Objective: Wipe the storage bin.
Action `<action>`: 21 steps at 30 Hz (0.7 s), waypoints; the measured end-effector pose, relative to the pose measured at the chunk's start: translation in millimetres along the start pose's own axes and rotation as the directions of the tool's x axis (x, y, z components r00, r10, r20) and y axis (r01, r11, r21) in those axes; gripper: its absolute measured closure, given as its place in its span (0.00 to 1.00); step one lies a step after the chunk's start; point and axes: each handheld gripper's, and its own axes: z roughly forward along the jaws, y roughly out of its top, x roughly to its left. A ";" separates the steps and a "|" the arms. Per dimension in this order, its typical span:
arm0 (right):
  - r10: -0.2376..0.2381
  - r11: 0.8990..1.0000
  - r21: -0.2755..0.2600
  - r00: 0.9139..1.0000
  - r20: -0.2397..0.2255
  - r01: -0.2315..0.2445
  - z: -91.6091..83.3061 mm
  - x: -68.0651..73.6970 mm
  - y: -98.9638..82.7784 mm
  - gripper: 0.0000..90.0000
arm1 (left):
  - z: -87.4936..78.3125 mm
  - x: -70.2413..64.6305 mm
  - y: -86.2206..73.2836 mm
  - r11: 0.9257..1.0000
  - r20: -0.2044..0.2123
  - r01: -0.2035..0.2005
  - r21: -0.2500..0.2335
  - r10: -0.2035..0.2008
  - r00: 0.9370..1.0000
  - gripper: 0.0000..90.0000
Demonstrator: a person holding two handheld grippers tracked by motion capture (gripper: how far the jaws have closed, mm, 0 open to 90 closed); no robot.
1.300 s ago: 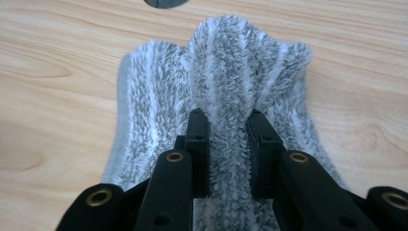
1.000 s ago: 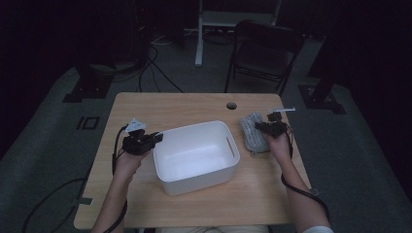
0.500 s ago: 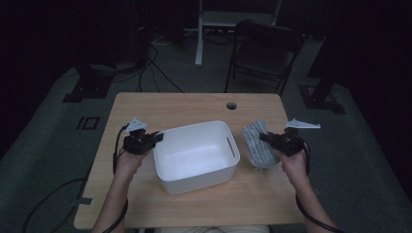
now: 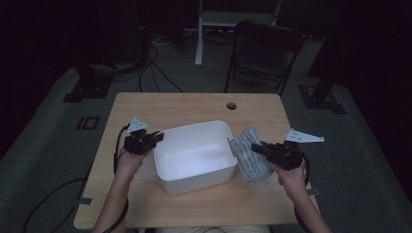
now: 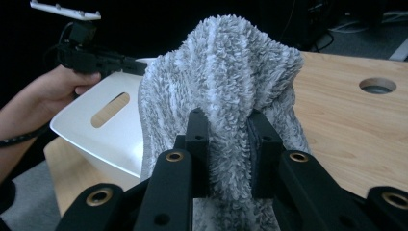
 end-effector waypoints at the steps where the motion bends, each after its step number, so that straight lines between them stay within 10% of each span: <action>1: 0.006 1.000 0.026 1.000 -0.011 -0.006 8.0 -0.1 -4.3 0.83 | 0.4 0.1 0.1 1.000 0.001 0.000 0.000 0.000 1.000 0.87; 21: 0.042 0.994 0.103 0.999 0.020 -0.044 38.6 -0.2 -27.9 0.84 | 7.4 -4.4 -1.3 1.000 -0.035 -0.003 -0.022 0.003 0.999 0.85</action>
